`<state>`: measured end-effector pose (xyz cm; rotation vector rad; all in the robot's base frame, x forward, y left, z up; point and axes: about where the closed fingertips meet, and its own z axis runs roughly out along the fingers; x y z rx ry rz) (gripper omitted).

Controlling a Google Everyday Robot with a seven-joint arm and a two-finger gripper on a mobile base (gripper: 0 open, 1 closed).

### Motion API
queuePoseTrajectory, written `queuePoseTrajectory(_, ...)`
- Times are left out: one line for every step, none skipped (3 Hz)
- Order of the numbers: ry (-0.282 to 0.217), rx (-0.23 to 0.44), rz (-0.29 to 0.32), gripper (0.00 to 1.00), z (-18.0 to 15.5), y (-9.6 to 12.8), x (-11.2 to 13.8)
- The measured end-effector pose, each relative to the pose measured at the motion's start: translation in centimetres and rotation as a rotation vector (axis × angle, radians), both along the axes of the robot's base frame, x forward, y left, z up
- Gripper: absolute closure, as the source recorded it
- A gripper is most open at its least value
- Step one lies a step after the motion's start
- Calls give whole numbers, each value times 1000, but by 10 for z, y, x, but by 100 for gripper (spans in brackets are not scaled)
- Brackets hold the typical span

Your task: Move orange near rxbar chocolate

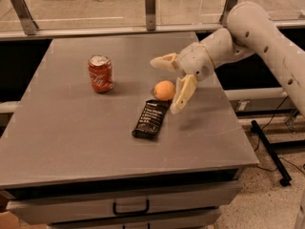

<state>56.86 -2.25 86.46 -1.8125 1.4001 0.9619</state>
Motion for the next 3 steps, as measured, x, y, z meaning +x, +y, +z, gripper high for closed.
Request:
queuePoseTrajectory(-90,-8,-96,0,39,-44,15)
queuePoseTrajectory(-223,-7,-218,0,100,-96,33)
queuePoseTrajectory(-356,-26,-359,0,164,-128,39)
